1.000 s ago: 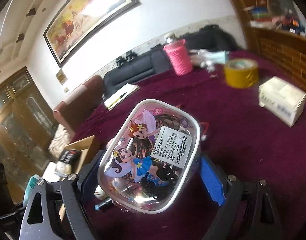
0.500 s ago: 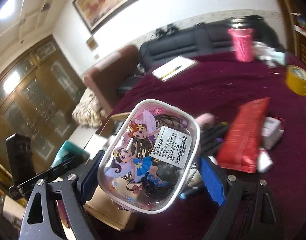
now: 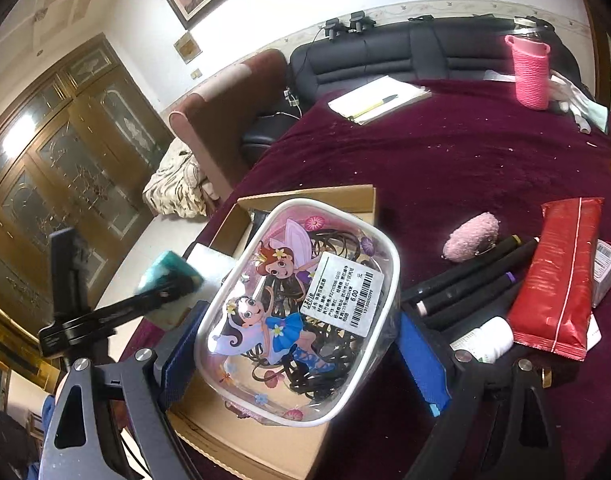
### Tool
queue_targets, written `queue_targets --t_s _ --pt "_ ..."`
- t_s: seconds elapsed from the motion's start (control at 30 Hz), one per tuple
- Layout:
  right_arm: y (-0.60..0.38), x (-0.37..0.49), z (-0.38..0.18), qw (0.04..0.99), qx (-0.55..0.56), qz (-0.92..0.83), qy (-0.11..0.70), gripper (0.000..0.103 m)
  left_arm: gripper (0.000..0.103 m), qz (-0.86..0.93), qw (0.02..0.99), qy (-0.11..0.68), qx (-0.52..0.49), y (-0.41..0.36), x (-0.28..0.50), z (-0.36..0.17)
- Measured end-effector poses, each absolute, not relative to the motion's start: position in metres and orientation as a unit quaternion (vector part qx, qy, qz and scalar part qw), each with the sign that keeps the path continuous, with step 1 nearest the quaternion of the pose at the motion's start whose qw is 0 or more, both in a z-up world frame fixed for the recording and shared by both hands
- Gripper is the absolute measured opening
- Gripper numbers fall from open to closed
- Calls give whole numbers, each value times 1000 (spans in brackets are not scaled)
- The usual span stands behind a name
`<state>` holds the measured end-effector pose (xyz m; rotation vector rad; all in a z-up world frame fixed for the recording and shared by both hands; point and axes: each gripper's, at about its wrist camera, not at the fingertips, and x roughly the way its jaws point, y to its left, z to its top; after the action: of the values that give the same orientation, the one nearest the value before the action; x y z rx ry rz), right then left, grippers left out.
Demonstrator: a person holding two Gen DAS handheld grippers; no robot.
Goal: Organize objects
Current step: 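Carry the teal pack and clear pouch to the tray and lower them in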
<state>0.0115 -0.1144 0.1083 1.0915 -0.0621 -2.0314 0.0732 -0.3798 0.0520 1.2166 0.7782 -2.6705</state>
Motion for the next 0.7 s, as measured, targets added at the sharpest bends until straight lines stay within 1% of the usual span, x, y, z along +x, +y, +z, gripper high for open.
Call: queue_targets --t_s 0.17,0.37,0.7 --pt "-124 6 105 404 445 -799 -20 93 15 -864 24 256 432 -362 50 41" --pt "-148 -5 100 397 455 -797 -8 93 15 -864 34 242 439 -361 45 40" --pt "-207 -44 81 358 475 -801 67 93 15 -849 40 249 464 -354 22 36"
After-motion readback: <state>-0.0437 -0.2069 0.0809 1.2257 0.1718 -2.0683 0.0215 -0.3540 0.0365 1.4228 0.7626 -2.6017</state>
